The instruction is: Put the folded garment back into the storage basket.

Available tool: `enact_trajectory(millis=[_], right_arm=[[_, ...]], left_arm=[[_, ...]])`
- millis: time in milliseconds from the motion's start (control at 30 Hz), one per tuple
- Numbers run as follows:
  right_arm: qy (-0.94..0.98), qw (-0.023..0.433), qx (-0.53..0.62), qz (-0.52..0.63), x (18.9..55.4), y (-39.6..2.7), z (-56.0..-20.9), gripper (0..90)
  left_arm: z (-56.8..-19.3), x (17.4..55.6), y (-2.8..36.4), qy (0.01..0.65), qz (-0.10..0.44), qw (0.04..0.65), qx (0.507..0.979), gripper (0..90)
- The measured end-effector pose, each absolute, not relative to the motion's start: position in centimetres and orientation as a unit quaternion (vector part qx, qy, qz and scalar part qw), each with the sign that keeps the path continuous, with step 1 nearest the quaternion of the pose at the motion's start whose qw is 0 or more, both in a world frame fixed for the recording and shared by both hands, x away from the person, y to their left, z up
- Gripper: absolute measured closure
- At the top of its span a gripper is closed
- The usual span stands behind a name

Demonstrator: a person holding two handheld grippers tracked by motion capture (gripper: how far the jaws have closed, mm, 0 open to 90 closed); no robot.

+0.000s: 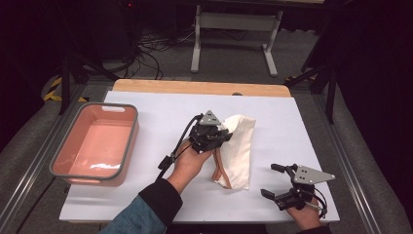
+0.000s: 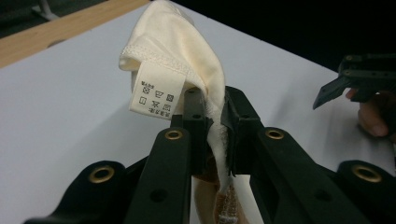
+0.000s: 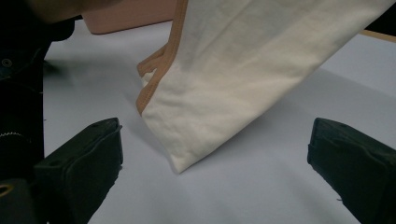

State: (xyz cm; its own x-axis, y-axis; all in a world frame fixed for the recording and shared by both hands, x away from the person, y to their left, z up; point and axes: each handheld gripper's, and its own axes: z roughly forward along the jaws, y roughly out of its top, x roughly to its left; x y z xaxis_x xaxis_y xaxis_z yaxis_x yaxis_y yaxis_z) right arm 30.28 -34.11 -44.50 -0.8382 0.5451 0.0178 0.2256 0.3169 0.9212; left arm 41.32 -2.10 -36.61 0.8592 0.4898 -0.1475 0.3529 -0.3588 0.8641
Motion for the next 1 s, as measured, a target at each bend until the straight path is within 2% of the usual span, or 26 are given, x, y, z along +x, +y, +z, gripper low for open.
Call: enact_trajectory(millis=[567,1000], right_arm=[[0.799,0.149,0.241,0.531,30.3,-34.0,-44.5,3.9],[0.798,0.148,0.243,0.531,30.3,-34.0,-44.6,3.9]], left_arm=[[-32.5,39.7,0.1,0.231,0.089,0.551,0.797,81.2],[-30.0,38.7,4.0,0.237,0.11,0.566,0.782,81.2]])
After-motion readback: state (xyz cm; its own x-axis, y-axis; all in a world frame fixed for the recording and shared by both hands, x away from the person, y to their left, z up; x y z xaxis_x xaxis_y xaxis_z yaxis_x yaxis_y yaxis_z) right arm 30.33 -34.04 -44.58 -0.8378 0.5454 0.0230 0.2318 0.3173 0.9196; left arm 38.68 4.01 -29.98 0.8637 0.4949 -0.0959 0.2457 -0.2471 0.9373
